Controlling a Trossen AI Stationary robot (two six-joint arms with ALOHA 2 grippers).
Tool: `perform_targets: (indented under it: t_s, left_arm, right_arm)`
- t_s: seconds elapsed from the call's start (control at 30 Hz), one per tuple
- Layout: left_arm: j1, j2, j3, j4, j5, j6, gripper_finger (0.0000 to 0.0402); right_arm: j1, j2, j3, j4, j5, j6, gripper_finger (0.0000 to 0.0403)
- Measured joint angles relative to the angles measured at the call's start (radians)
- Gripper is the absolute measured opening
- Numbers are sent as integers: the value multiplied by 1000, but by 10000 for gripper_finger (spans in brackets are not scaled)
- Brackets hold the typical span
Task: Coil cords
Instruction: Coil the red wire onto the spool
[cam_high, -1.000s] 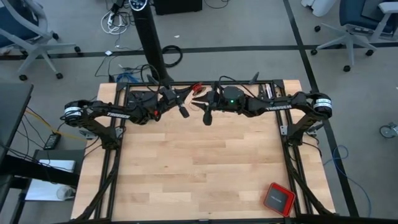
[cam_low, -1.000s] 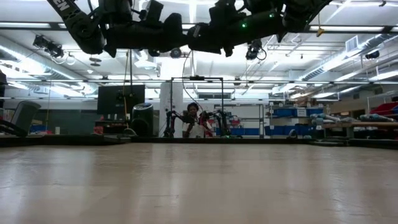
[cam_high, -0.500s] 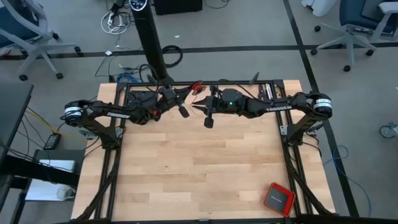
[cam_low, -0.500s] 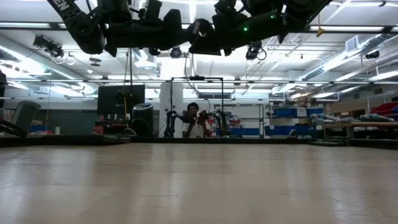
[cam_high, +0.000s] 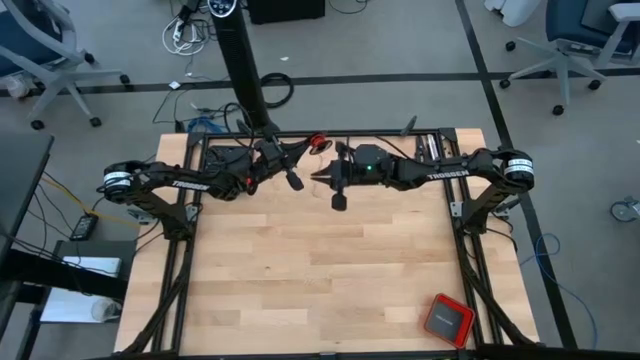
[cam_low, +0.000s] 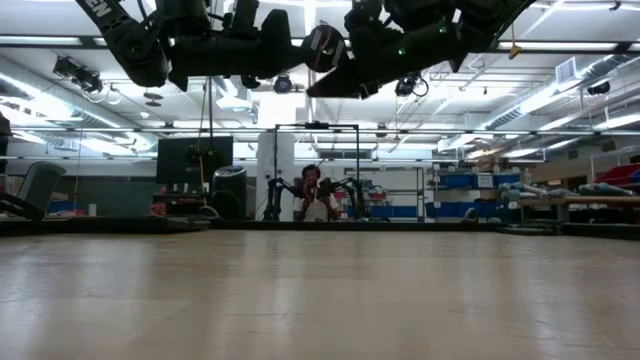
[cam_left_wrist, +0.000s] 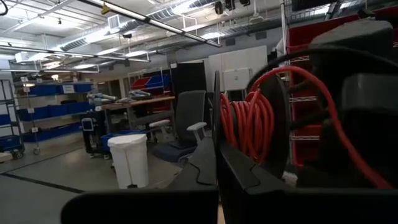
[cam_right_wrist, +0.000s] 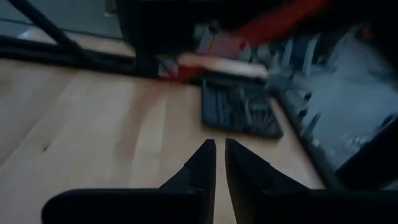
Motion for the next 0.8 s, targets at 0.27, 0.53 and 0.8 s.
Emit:
perform_targets:
  t_s: [0.27,0.53,0.8]
  left_arm:
    - [0,0,0,0,0,4,0]
    - [0,0,0,-14,-6,54,0]
    - [0,0,0,-14,-11,56,0]
  right_arm:
    - [4,0,0,-84,3,123,34]
    - [38,-10,0,-102,227,156,28]
    - [60,-58,0,-138,239,163,31]
